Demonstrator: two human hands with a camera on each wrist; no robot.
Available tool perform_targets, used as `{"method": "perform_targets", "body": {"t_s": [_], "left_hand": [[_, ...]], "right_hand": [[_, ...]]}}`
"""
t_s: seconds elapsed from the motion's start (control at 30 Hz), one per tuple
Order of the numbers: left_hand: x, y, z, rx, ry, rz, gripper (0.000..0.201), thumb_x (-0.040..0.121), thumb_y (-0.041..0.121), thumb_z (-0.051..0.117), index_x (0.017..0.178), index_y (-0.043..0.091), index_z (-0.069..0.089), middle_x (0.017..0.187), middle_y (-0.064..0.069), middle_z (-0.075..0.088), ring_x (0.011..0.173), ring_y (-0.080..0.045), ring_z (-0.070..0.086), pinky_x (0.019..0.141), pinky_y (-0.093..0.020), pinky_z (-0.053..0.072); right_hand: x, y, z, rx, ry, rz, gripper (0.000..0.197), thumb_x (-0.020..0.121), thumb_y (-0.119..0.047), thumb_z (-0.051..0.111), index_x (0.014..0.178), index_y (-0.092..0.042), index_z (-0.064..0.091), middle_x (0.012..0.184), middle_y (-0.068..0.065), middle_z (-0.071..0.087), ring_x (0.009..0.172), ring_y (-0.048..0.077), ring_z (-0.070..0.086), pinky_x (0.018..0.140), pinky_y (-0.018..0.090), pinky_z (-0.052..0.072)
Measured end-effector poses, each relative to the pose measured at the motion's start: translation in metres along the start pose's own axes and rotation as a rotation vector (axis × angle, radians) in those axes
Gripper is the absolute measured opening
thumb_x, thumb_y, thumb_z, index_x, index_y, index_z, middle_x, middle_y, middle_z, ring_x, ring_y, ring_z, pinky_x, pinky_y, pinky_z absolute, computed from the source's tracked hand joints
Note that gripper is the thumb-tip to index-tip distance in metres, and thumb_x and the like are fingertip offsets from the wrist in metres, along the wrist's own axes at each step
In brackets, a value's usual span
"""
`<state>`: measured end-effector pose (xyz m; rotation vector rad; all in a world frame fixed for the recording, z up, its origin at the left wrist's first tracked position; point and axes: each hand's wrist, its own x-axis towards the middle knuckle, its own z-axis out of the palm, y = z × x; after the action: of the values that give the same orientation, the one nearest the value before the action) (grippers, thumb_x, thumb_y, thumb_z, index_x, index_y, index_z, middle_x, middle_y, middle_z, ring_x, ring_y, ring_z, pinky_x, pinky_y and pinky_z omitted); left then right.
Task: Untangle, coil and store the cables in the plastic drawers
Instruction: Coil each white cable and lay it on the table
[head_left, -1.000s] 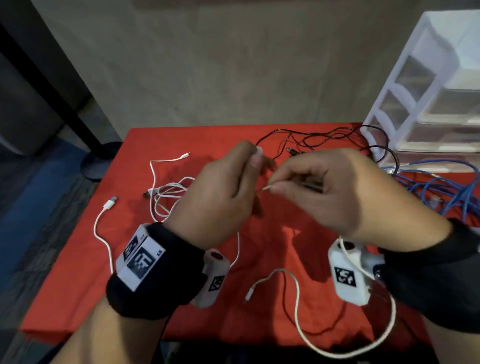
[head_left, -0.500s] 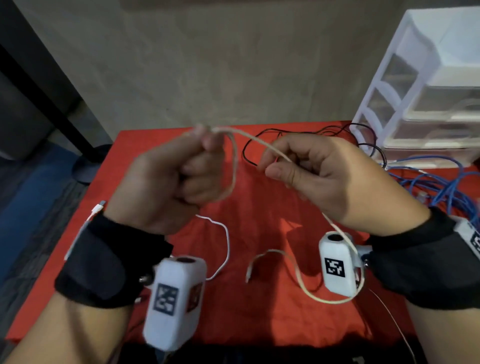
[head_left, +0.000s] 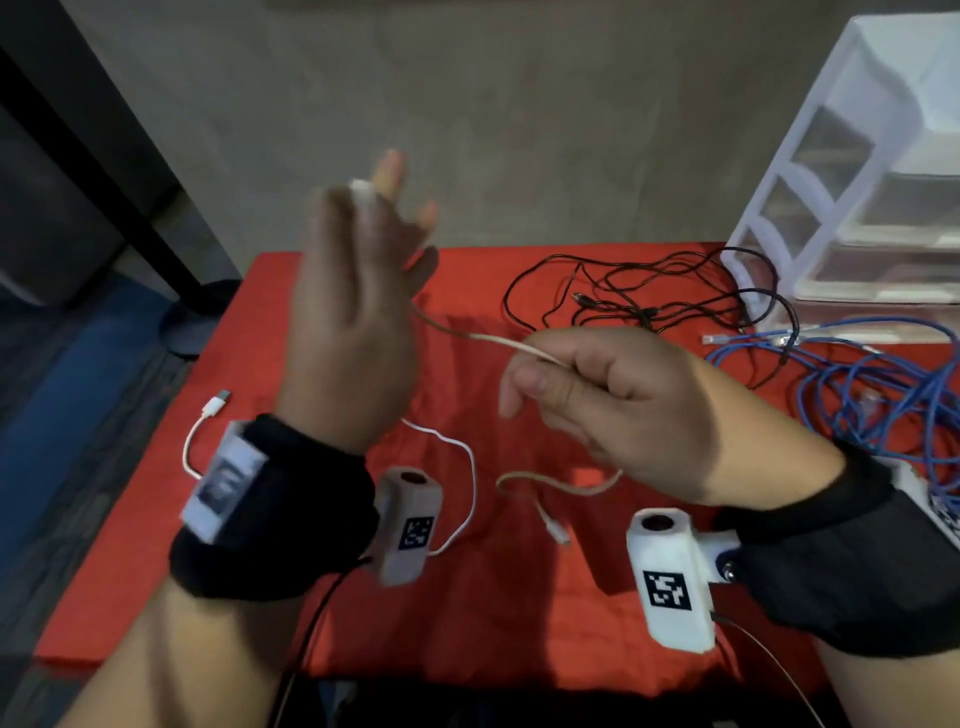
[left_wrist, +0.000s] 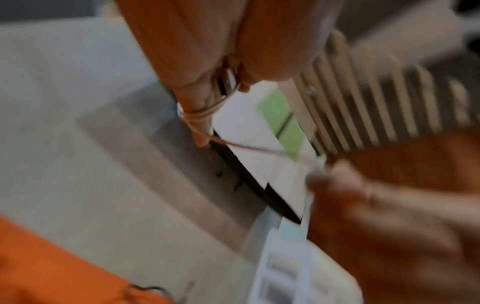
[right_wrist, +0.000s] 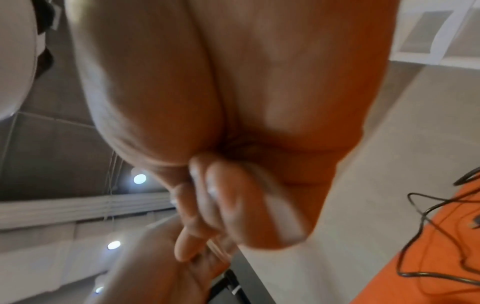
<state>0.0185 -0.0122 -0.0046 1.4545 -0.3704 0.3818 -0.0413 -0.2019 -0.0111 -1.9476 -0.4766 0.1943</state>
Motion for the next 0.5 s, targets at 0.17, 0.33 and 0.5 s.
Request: {"method": "perform_targets", "body": {"t_s": [0.17, 0.33, 0.5], "left_hand": [[-0.02, -0.011, 0.007, 0.686, -0.339, 0.129, 0.027, 0.109, 0.033, 0.035, 0.108, 0.013, 0.053, 0.078, 0.011, 0.063, 0.067, -0.022, 0.067, 0.062, -0.043, 0.049], [-0.027, 0.005, 0.013, 0.276, -0.537, -0.129, 0.038, 0.109, 0.026, 0.035, 0.09, 0.006, 0.061, 0.057, 0.015, 0.052, 0.049, 0.0, 0.043, 0.054, -0.018, 0.034], [-0.021, 0.012, 0.011, -0.085, -0.515, -0.314, 0.028, 0.103, 0.028, 0.037, 0.084, 0.013, 0.051, 0.062, 0.008, 0.036, 0.049, -0.009, 0.024, 0.044, -0.02, 0.02]], "right_hand": [[0.0, -0.015, -0.006, -0.15, 0.121, -0.115, 0.025, 0.106, -0.027, 0.053, 0.089, -0.019, 0.07, 0.061, 0.002, 0.054, 0.052, 0.017, 0.046, 0.051, 0.032, 0.039], [0.0, -0.012, -0.027, -0.168, 0.462, -0.153, 0.013, 0.094, -0.029, 0.072, 0.087, -0.02, 0.077, 0.077, 0.006, 0.073, 0.072, 0.026, 0.066, 0.067, 0.042, 0.052], [0.0, -0.001, -0.044, -0.107, 0.577, -0.125, 0.02, 0.092, -0.03, 0.075, 0.085, -0.011, 0.071, 0.074, 0.026, 0.06, 0.06, 0.031, 0.046, 0.057, 0.045, 0.038]]}}
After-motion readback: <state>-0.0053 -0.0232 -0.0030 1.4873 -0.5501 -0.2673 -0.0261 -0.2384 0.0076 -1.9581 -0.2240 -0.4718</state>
